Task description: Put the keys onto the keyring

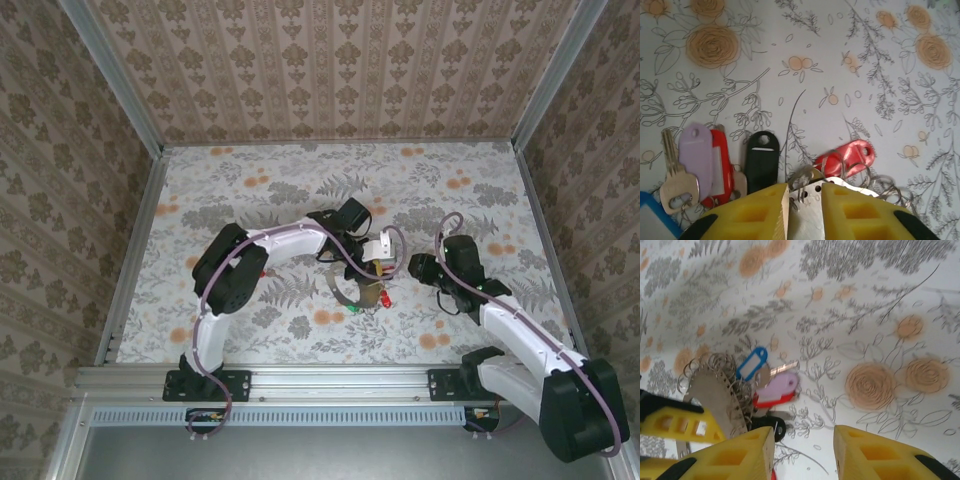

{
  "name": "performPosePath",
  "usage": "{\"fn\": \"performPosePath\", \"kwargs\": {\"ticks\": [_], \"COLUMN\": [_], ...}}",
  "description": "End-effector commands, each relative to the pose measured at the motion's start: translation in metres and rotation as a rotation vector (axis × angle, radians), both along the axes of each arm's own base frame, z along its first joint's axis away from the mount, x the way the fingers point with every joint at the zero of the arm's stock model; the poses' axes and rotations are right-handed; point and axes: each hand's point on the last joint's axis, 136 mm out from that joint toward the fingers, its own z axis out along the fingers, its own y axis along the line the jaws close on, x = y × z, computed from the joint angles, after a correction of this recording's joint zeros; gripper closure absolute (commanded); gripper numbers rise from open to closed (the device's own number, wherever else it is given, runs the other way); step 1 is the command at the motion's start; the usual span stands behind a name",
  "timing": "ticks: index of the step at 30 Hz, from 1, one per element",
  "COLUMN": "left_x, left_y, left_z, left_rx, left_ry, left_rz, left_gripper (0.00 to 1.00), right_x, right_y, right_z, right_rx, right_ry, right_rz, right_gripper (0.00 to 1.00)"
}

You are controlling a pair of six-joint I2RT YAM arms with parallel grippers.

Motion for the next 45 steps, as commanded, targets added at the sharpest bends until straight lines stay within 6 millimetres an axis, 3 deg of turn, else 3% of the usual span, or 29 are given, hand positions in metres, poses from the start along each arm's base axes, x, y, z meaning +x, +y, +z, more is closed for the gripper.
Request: {"fn": "performPosePath", "kwargs": {"ticks": [1, 9, 13, 18, 24, 31, 33, 35, 40, 43, 45], "left_x": [0.014, 0.006, 0.000, 0.007, 0.024, 0.054, 0.060, 0.061, 0.048, 0.040, 0.037], "left_y": [-0.001, 0.031, 0.050, 0.060, 0.070, 0.094, 0.105, 0.112, 0.121, 0.126, 0.129], "left_z": [0.019, 0.066, 0.074, 0.070, 0.049, 0.019, 0.014, 0.011, -0.004, -0.014, -0.019], "left_rx": [-0.042, -0.243, -0.294, -0.329, -0.284, -0.240, -0.236, -0.230, -0.146, -0.089, -0.067], "left_ry": [0.039, 0.111, 0.132, 0.188, 0.281, 0.422, 0.460, 0.481, 0.520, 0.530, 0.535], "left_rz": [0.199, 0.517, 0.630, 0.753, 0.851, 1.003, 1.059, 1.102, 1.170, 1.221, 1.244], "left_gripper": [0.70, 0.65, 0.63, 0.61, 0.61, 0.61, 0.61, 0.60, 0.59, 0.59, 0.58], "right_x": [-0.010, -0.039, -0.050, -0.054, -0.059, -0.049, -0.051, -0.047, -0.020, -0.001, 0.009], "right_y": [0.016, 0.054, 0.068, 0.087, 0.104, 0.134, 0.132, 0.113, 0.081, 0.085, 0.089], "right_z": [-0.006, -0.022, -0.029, -0.037, -0.051, -0.040, -0.037, -0.035, -0.020, -0.015, -0.025], "right_rx": [0.058, 0.216, 0.207, 0.210, 0.161, 0.214, 0.173, 0.076, 0.020, 0.028, 0.021], "right_ry": [0.082, 0.229, 0.269, 0.317, 0.339, 0.292, 0.305, 0.290, 0.219, 0.233, 0.263], "right_rz": [0.072, 0.264, 0.341, 0.408, 0.434, 0.495, 0.514, 0.462, 0.401, 0.443, 0.459], "right_gripper": [0.62, 0.61, 0.60, 0.63, 0.66, 0.66, 0.66, 0.64, 0.58, 0.58, 0.58]}}
